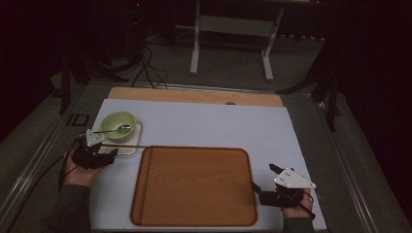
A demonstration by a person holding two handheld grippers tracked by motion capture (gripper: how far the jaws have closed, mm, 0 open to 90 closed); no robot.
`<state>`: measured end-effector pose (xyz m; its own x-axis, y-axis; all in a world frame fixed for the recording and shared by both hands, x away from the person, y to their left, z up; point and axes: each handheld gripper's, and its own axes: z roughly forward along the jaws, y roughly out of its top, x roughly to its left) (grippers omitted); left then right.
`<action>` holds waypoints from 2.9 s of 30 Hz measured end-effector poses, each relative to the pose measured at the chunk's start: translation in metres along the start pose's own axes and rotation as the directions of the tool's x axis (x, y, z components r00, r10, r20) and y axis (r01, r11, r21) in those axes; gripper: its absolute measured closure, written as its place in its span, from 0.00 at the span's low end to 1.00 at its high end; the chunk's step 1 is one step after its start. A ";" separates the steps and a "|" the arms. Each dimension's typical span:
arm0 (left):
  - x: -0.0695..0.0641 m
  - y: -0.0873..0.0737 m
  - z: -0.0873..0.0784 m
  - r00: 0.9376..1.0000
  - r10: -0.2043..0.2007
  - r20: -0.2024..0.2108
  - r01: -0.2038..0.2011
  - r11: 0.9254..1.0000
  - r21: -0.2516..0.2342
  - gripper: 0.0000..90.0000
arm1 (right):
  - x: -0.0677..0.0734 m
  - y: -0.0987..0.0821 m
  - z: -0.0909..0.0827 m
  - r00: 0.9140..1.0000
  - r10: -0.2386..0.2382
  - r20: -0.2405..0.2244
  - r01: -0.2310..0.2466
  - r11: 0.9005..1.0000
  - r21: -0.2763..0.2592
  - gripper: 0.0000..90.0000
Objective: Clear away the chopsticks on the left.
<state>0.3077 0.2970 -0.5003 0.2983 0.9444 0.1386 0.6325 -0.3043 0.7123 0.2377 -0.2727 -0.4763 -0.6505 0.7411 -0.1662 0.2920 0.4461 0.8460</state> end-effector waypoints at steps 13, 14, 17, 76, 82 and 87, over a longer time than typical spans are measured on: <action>0.008 0.002 0.026 0.999 0.025 0.024 -0.025 1.000 0.007 0.39 | 0.000 0.000 0.000 1.000 -0.002 0.000 0.002 1.000 0.002 0.15; 0.008 0.002 0.027 0.999 0.026 0.024 -0.026 1.000 0.009 0.39 | 0.000 0.000 0.000 1.000 -0.002 0.000 0.002 1.000 0.001 0.15; 0.011 0.002 0.031 0.999 0.013 0.031 -0.014 1.000 0.015 0.40 | 0.000 0.000 0.000 1.000 -0.001 -0.001 0.001 1.000 0.002 0.15; -0.037 0.039 0.054 0.966 0.224 0.129 -0.245 0.951 0.186 0.91 | 0.000 0.001 0.001 1.000 -0.004 -0.015 0.004 1.000 0.008 0.15; -0.037 0.041 0.052 0.969 0.189 0.156 -0.218 0.957 0.193 0.95 | 0.000 0.001 0.001 1.000 -0.005 -0.016 0.005 1.000 0.006 0.15; -0.038 0.044 0.045 0.970 0.172 0.171 -0.199 0.967 0.159 0.95 | 0.000 0.001 0.001 1.000 -0.003 -0.014 0.003 1.000 0.007 0.15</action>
<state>0.3566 0.2424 -0.5050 0.5202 0.8427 0.1388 0.6659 -0.5020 0.5519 0.2386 -0.2721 -0.4761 -0.6612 0.7326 -0.1616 0.2946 0.4517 0.8421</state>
